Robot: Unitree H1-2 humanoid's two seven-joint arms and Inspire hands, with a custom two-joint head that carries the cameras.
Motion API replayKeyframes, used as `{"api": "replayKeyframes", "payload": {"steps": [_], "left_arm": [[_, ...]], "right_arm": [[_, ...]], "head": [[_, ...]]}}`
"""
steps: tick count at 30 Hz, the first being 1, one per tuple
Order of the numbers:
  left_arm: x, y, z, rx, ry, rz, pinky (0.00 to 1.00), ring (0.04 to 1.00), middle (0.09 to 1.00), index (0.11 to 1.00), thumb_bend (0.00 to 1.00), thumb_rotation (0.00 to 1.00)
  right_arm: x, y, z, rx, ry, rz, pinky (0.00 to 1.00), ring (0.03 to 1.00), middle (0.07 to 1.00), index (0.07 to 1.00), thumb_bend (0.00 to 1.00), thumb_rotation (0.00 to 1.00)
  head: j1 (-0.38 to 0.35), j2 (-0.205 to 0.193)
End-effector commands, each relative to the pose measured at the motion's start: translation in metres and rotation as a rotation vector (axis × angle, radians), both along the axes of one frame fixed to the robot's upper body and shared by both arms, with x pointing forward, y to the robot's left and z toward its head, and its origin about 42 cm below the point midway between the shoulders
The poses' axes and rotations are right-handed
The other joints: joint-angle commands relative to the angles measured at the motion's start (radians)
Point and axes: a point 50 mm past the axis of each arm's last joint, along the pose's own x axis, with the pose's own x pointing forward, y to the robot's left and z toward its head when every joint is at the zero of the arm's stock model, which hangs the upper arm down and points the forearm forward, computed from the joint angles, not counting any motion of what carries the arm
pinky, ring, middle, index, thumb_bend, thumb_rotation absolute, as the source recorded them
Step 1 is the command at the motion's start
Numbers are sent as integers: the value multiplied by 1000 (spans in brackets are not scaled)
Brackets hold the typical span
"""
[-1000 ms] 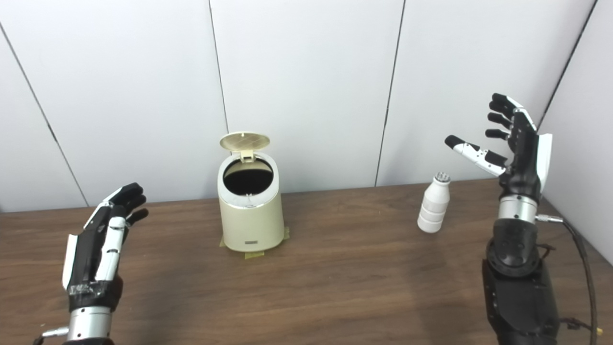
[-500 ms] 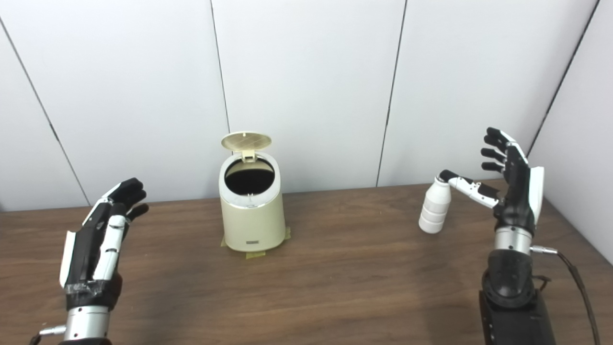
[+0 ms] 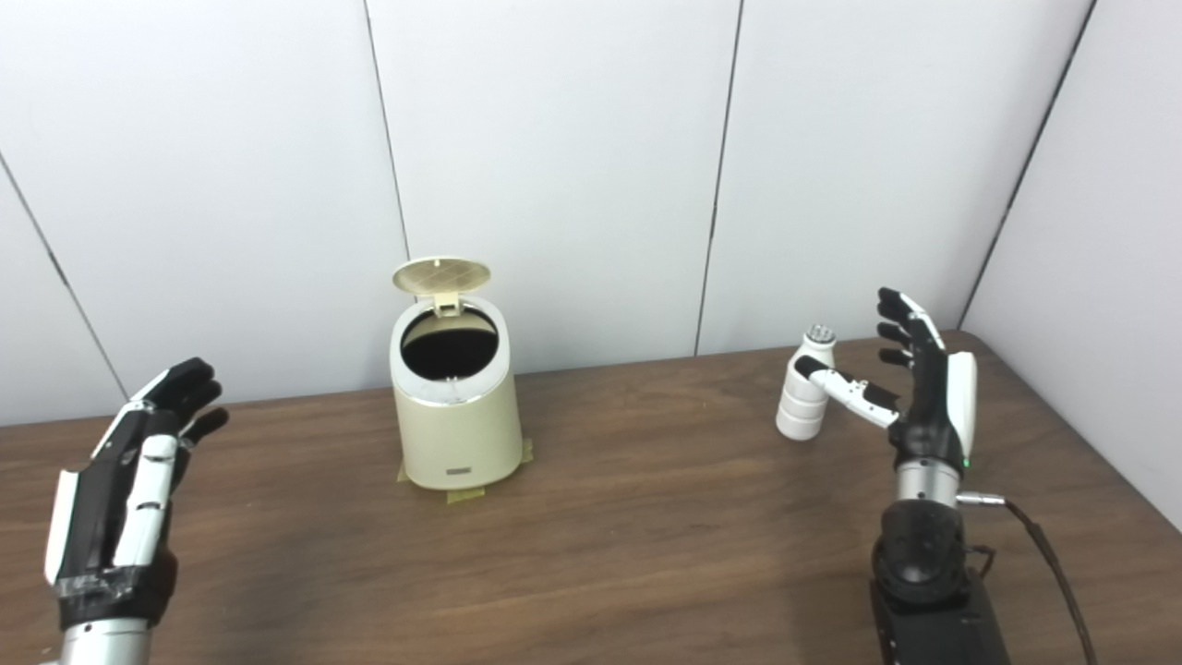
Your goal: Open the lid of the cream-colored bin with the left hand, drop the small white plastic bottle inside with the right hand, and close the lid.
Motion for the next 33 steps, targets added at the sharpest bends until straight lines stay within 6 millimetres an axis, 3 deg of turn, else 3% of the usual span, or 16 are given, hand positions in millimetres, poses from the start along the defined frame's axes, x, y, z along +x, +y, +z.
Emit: {"api": "replayKeyframes", "payload": {"steps": [1,12,19,25,33], "left_arm": [[6,2,20,0,-74,-10,828,861,860,831,331,706],[4,8,28,-13,-59,-14,831,874,869,839,332,728],[5,11,29,-23,-55,-13,786,844,836,803,300,650],[5,9,30,-42,-59,-17,767,827,820,794,219,615],[3,8,33,-64,-55,-10,738,806,798,770,195,566]], "right_arm": [[9,2,25,-50,-64,-16,748,832,852,876,871,366],[12,15,22,-1,-69,-11,807,889,907,889,854,337],[16,20,18,-10,-39,-35,776,876,899,890,845,324],[20,18,9,28,-42,-13,828,905,917,891,828,277],[20,16,-4,51,-17,-28,767,869,890,874,868,283]], "head": [[-13,1],[-105,2],[-168,-13],[-172,-17],[-168,-14]]}}
